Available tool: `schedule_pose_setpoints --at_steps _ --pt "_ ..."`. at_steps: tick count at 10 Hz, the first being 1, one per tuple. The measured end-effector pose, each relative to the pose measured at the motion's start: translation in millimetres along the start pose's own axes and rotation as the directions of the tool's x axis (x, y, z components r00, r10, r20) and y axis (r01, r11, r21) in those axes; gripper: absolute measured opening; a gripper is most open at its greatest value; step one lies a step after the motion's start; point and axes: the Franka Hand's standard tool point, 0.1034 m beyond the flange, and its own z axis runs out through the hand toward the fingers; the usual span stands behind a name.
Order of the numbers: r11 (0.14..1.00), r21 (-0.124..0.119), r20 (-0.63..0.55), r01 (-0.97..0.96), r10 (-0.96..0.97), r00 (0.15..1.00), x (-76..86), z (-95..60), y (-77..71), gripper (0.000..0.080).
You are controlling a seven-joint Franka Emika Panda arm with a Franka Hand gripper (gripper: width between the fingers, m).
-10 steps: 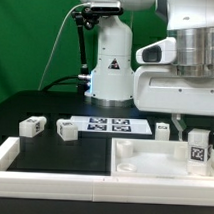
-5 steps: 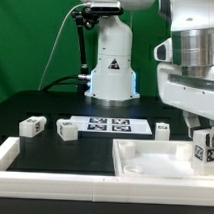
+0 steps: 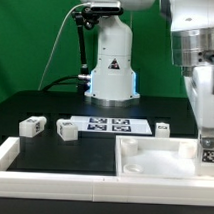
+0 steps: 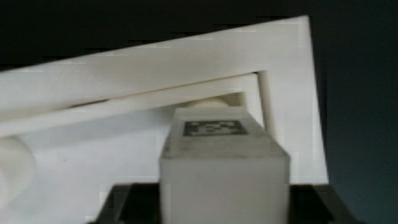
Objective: Assemble one leg
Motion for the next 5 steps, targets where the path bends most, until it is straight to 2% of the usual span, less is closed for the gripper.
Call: schedule_pose_setpoints --at_steps 1,3,4,5 --pt "0.991 0.007 0.007 -0.137 0.137 0.991 -0.6 -0.2 -0.4 0.0291" --pt "0.984 0.007 0.010 -0.179 0.179 0.984 1.9 -1.0 -1.0 0.0294" --pt "0.984 0.006 0.015 -0.179 0.179 0.984 0.3 -0.6 -0.2 0.0395" --pt "0.985 0.004 0.021 -0.171 0.171 0.985 -1.7 -0.1 0.8 0.0395"
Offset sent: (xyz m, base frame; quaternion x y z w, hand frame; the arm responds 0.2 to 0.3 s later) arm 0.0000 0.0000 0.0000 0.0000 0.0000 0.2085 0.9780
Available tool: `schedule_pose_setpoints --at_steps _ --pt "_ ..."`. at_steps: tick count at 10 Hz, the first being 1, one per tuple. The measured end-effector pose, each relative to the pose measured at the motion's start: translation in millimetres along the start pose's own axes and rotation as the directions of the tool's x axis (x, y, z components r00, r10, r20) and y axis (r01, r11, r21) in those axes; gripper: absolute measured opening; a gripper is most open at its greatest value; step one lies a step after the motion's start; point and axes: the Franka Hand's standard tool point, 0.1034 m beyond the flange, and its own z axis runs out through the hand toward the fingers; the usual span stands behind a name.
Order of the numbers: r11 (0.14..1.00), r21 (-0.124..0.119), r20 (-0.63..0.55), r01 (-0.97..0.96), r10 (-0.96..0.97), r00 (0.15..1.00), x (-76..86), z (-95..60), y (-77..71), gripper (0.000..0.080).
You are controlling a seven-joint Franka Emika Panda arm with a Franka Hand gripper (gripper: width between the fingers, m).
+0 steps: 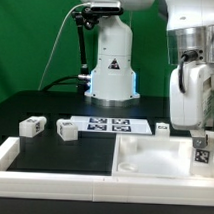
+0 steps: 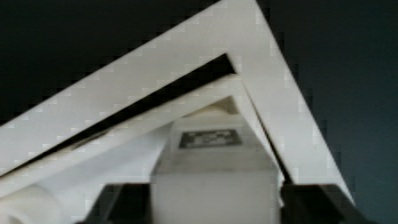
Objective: Assemble one leg
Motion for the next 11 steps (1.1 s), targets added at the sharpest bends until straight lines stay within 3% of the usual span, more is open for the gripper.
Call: schedule_pose_setpoints --at_steps 2,11 --pt "1.000 0.000 0.000 0.017 -0.017 1.000 -0.1 0.1 0.0 0.0627" --pt "1.000 0.000 0.000 0.018 -0.018 1.000 -0.3 0.1 0.2 0.0649"
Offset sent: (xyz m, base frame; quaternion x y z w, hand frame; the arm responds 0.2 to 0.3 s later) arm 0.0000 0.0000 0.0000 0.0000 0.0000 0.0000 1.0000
